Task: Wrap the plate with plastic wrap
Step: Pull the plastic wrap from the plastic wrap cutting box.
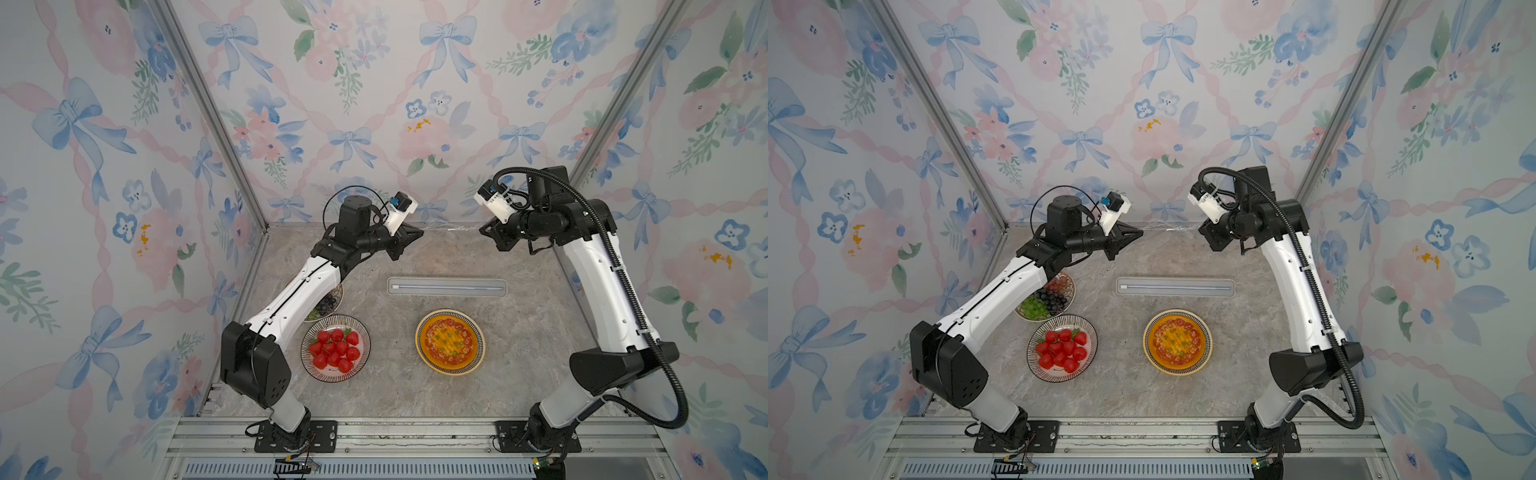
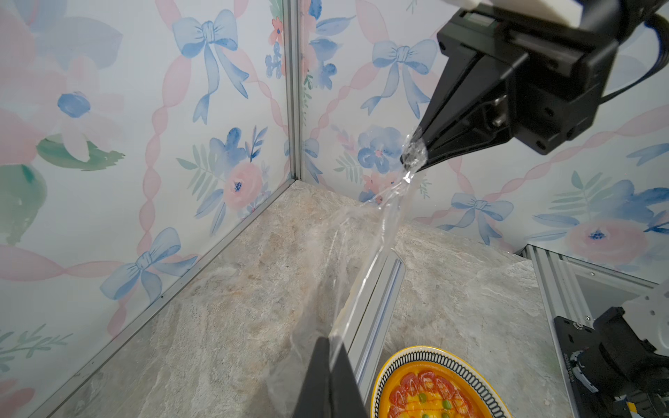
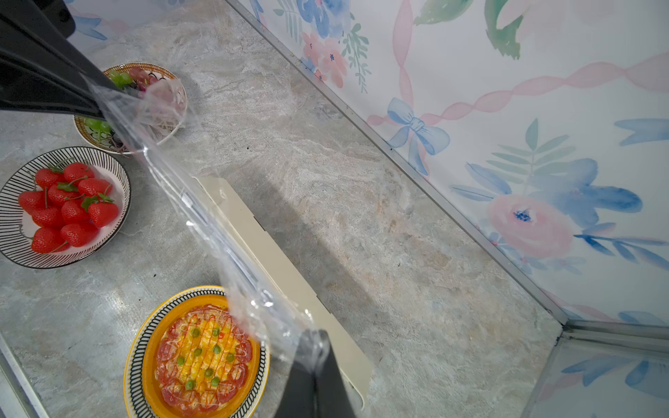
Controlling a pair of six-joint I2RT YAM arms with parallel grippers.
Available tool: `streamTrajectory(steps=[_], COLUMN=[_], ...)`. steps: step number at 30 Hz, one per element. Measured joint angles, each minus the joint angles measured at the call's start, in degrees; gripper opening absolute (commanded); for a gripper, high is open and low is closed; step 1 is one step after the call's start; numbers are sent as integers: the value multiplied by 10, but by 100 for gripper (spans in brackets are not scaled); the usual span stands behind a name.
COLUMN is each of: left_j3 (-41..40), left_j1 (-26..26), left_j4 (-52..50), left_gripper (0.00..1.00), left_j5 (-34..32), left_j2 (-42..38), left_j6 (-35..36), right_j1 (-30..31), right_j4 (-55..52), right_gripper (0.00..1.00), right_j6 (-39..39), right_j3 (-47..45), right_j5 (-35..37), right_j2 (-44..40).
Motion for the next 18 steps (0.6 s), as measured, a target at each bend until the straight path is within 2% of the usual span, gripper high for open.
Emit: streamTrajectory(steps=[18], left_j3=[0], left_j1=[-9], left_j4=[0], left_gripper=[0], left_j5=[-15], left_j2=[-26], left_j6=[-2], right_j1=[9], right_j4=[7], right_gripper=[0], right_j6=[0], right_j3=[0], right_j5=[14], right_j2=[-26])
